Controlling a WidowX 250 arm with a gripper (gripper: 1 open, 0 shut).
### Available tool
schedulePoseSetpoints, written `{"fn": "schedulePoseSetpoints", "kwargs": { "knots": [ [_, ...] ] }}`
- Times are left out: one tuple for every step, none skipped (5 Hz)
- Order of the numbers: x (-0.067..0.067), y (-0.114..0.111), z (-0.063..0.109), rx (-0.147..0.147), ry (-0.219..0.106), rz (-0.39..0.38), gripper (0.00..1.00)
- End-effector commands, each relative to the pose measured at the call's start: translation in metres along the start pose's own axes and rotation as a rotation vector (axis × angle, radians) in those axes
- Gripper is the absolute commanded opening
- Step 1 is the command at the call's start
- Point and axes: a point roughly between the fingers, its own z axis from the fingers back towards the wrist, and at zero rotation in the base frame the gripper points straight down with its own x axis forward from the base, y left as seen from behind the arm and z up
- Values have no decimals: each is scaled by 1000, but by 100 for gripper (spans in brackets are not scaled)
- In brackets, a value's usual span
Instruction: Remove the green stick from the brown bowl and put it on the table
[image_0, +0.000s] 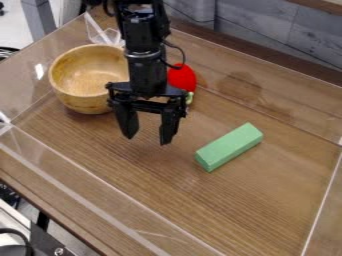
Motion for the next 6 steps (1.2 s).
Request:
{"fn": "schedulePoseSetpoints", "kwargs": {
  "knots": [
    [6,1,13,-15,-51,5,0],
    [2,18,7,-21,-53,-27,0],
    [-3,29,-1,-25,-50,-66,0],
    [-6,20,11,-22,-48,-107,0],
    [-8,12,24,-23,-47,-144,0],
    [-16,10,18,-35,-53,-129,0]
  ]
}}
